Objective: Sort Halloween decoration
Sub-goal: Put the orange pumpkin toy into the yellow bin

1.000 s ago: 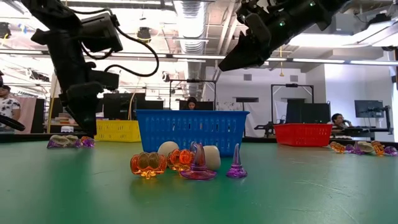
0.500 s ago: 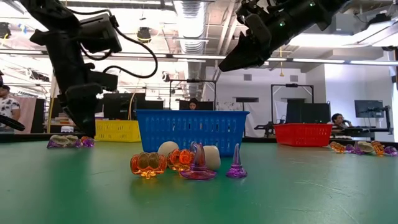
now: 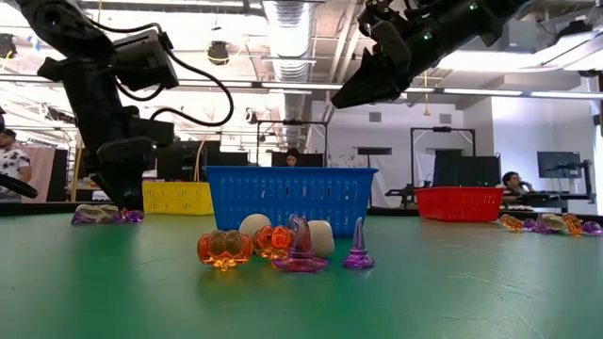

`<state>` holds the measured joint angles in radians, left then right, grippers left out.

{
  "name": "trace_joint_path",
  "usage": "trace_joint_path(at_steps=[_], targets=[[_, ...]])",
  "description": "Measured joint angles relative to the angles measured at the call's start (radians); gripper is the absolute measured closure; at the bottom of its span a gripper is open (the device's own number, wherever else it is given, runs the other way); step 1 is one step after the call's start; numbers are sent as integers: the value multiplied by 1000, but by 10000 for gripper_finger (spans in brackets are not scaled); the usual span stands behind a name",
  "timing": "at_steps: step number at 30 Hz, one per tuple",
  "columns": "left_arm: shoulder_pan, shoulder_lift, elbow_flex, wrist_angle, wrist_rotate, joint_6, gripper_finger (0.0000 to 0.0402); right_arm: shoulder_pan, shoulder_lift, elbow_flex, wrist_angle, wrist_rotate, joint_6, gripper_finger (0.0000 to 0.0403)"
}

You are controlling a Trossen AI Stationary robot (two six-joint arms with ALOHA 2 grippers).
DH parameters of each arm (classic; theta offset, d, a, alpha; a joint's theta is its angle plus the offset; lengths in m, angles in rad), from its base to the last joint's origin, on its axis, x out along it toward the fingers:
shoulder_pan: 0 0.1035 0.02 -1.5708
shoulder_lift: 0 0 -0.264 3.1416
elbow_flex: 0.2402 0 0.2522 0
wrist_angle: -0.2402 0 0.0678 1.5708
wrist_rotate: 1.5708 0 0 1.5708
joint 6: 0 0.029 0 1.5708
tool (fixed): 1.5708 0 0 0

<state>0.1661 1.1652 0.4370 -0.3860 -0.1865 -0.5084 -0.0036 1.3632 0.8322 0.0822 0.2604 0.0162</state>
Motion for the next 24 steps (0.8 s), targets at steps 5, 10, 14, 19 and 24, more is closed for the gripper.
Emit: trace_joint_path(at_steps=[5, 10, 14, 19, 24], targets=[[0, 0, 0, 0, 20, -3, 179, 0, 0, 0, 0, 0, 0, 269], [0, 0, 0, -2, 22, -4, 225, 0, 0, 0, 0, 0, 0, 269], [0, 0, 0, -2, 22, -5, 261, 0, 0, 0, 0, 0, 1, 269], [0, 0, 0, -4, 22, -3, 285, 0, 0, 0, 0, 0, 1, 269], [0, 0, 3, -7, 9, 23, 294, 0, 0, 0, 0, 0, 1, 269]])
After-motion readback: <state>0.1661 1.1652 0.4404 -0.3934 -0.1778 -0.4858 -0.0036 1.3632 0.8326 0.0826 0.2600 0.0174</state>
